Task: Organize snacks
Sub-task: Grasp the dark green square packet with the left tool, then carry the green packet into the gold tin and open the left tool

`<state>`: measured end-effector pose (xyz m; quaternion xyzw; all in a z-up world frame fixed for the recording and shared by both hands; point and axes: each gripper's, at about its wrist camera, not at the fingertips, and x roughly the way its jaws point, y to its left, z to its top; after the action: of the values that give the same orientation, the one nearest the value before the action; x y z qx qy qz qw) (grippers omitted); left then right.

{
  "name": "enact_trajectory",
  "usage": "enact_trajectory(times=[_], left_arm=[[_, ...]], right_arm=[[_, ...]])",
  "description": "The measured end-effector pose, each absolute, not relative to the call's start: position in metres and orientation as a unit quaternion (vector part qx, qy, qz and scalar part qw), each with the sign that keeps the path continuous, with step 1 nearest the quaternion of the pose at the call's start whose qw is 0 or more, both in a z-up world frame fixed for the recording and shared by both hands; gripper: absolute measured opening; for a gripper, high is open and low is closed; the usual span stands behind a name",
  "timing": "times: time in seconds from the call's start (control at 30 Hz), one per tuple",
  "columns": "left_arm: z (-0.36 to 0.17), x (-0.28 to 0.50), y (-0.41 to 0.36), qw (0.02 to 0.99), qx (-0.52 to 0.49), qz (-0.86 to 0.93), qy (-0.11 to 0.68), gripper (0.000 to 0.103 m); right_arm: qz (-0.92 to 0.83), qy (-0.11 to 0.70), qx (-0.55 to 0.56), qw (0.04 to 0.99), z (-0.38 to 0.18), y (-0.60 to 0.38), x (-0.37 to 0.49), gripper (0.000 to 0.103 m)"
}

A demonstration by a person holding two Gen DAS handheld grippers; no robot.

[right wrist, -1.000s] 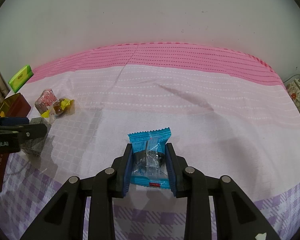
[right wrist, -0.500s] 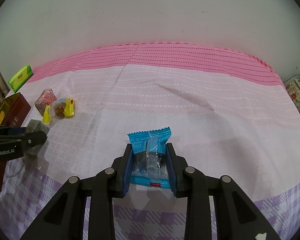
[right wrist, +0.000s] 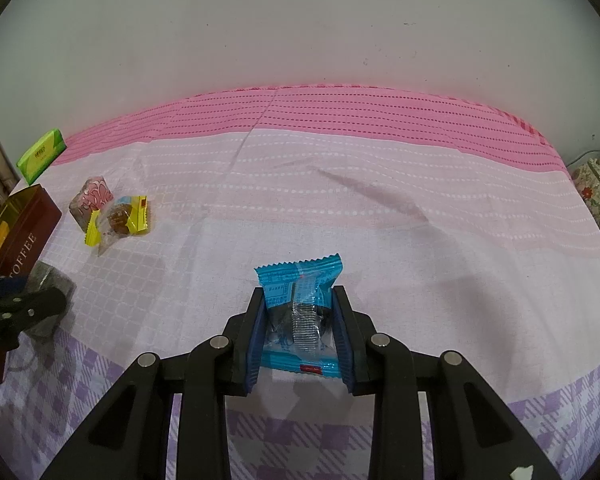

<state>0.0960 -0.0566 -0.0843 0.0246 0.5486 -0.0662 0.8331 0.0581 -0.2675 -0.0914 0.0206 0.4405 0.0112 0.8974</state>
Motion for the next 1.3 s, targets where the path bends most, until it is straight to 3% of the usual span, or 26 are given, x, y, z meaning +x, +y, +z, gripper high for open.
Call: enact_trajectory(times=[0.53,1.3], left_arm=[[-0.047,0.086,-0.032,0.852,0.008,-0.056,0.52,0.036],[-0.01,0.087,0.085,0.866,-0.04,0.055,0.495,0.036]], right_arm=[[0.011,0.441,0.018,0.897,-0.091,-0.266,0.058,0.029],[0.011,0.441,0.017,0.897,-0.091,-0.266,0.058,0.029]])
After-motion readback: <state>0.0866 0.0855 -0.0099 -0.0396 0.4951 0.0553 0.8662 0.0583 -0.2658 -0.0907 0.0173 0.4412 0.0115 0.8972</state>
